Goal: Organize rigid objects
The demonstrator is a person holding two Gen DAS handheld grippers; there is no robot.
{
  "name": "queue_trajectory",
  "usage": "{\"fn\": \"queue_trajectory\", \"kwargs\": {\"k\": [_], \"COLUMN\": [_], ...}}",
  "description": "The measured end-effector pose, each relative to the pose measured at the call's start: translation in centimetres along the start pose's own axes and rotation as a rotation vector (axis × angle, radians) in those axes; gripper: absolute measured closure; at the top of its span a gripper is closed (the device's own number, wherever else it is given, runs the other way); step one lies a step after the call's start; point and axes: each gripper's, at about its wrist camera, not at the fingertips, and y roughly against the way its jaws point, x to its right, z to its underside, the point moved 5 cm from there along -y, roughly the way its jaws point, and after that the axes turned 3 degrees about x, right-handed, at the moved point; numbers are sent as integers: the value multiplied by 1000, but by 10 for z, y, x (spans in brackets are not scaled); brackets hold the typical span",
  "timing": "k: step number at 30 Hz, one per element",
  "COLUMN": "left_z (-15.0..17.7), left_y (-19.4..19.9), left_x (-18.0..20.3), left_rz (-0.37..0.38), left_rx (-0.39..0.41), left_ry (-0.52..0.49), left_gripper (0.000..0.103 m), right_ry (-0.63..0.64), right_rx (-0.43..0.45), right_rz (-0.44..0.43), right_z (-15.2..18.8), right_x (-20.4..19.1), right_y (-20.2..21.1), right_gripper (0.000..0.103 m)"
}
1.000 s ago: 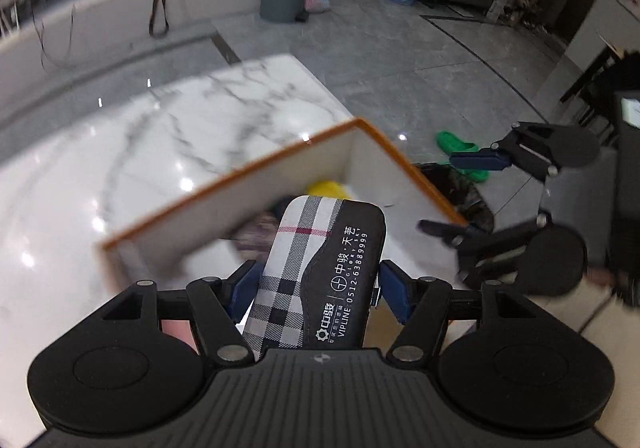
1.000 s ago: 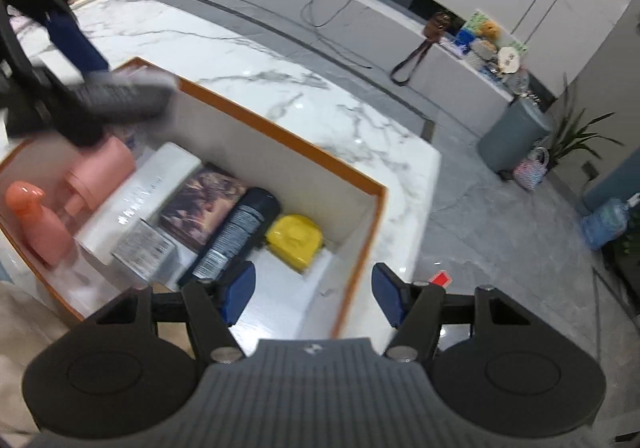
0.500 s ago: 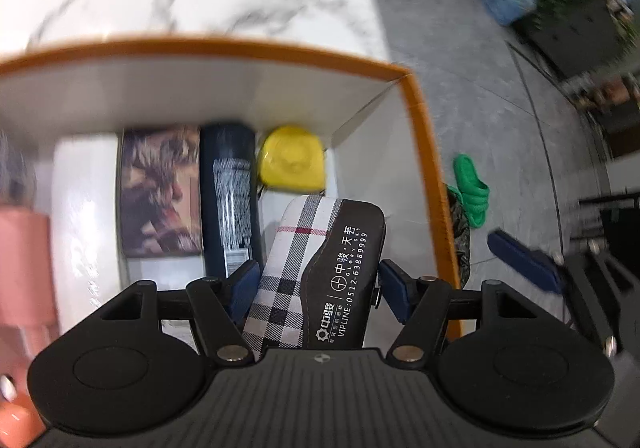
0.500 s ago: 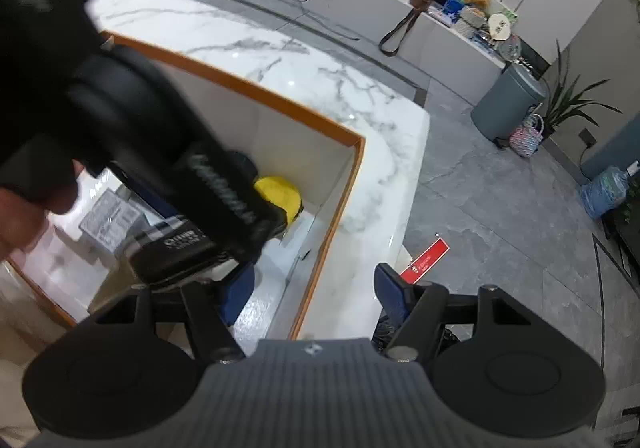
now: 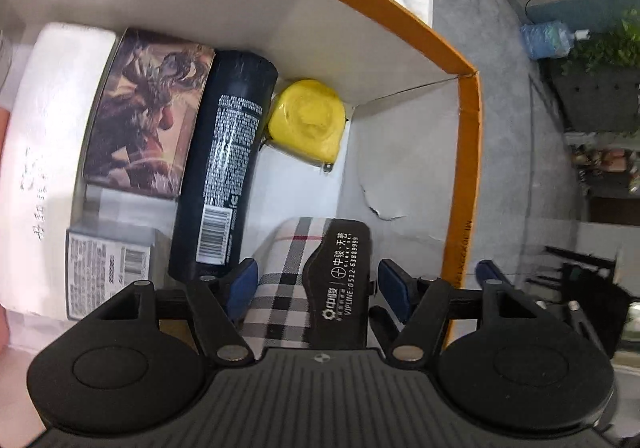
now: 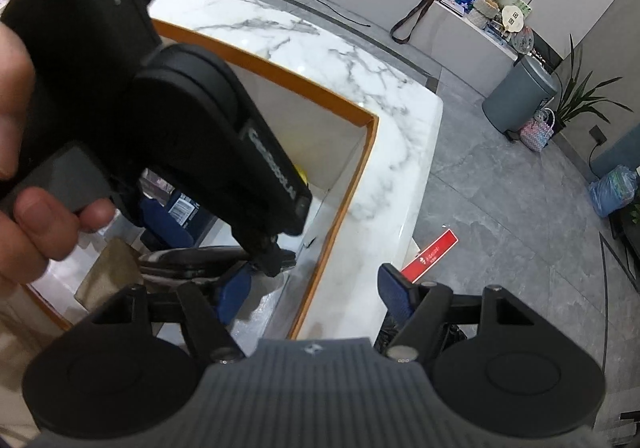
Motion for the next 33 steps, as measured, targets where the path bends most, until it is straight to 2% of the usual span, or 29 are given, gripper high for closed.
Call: {"fn": "queue_trajectory", "kwargs": {"k": [8,13,17,21,25,28,33], "left_z": [6,11,19,31,51,63,98], "left_y": [11,26,57,110,169,213,270], "left_x": [-12,-11,-7,-13,-25,-37,-65], "left_rz": [93,82,91,92,73,9,-129], "left_rx": [-70,-44,-9,113,267,412,708], "left_ry": [28,-42,-92,-199,-333,-437,-588], "left_gripper": [36,38,38,38,39,39,38], "right_ry": [7,11,7,4,-64,-152,-295], "right_rx": [-23,-19,-1,29,92,148,257], "right_rz": [10,-1,-3,16,16,-8,-73], "right_z": [3,0,-7,-14,-23,-30,-36], "right_x": [-3,-7,-10,-18,-27,-39,-67], "right_y": [5,16,33,54,81,101,126], "right_gripper": [31,29,28,28,27,26,21]}}
